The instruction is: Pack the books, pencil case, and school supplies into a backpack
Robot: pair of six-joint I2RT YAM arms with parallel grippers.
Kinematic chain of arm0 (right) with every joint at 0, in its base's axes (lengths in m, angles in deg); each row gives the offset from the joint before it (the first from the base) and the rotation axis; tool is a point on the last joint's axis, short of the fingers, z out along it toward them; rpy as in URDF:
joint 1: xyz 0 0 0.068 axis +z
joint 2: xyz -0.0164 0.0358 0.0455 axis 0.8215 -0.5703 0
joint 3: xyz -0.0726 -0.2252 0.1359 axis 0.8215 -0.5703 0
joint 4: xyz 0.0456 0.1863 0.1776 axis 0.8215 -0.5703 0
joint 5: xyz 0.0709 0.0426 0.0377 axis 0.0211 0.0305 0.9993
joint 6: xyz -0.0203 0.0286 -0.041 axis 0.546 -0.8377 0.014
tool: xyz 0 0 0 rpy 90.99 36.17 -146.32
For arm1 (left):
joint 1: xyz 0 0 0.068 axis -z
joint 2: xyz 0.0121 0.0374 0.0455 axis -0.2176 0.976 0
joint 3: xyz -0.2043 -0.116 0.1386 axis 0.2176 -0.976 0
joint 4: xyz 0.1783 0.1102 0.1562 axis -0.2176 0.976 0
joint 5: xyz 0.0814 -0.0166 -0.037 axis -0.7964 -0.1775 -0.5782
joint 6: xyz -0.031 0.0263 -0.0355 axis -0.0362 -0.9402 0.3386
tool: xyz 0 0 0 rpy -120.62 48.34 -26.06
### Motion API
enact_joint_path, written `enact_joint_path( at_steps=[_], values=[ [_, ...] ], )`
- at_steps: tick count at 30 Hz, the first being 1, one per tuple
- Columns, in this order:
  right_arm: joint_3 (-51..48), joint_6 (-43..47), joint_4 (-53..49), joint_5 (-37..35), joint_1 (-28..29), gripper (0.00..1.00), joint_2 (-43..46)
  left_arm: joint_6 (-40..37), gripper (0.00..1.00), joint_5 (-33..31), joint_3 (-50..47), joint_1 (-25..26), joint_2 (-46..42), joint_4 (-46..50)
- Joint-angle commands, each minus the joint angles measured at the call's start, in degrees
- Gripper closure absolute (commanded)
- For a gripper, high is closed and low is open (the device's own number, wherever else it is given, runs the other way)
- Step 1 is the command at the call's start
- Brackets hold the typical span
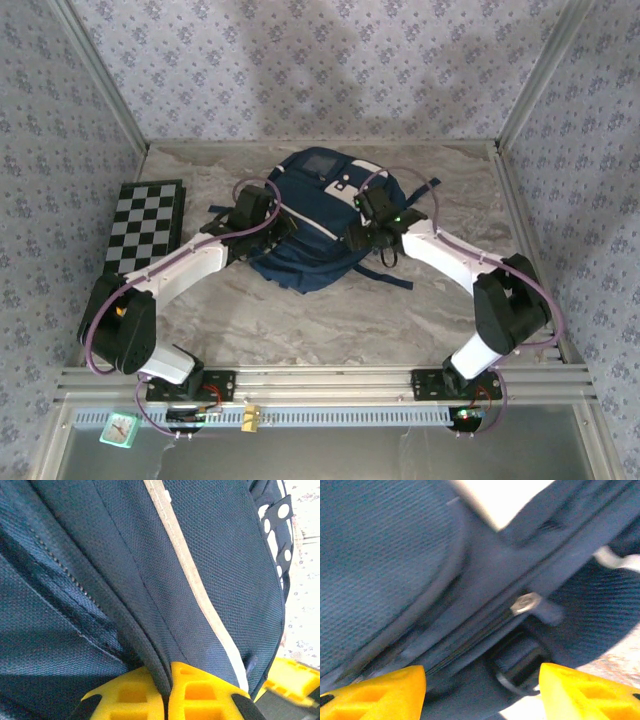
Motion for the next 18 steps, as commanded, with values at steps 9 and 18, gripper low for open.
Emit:
enact_joint_path(
  at_steps=[9, 18],
  values=[
    [-10.59, -0.61, 3.67, -2.68, -5.2, 0.16, 18.77, -9.37, 0.37, -0.29, 1.09, -1.03, -4.14, 5.34],
    [-33.87, 1.54, 23.22, -16.37, -23.84, 0.0, 37.07, -24.85, 0.0, -40.35, -12.96, -8.95, -27.87, 14.03]
  ],
)
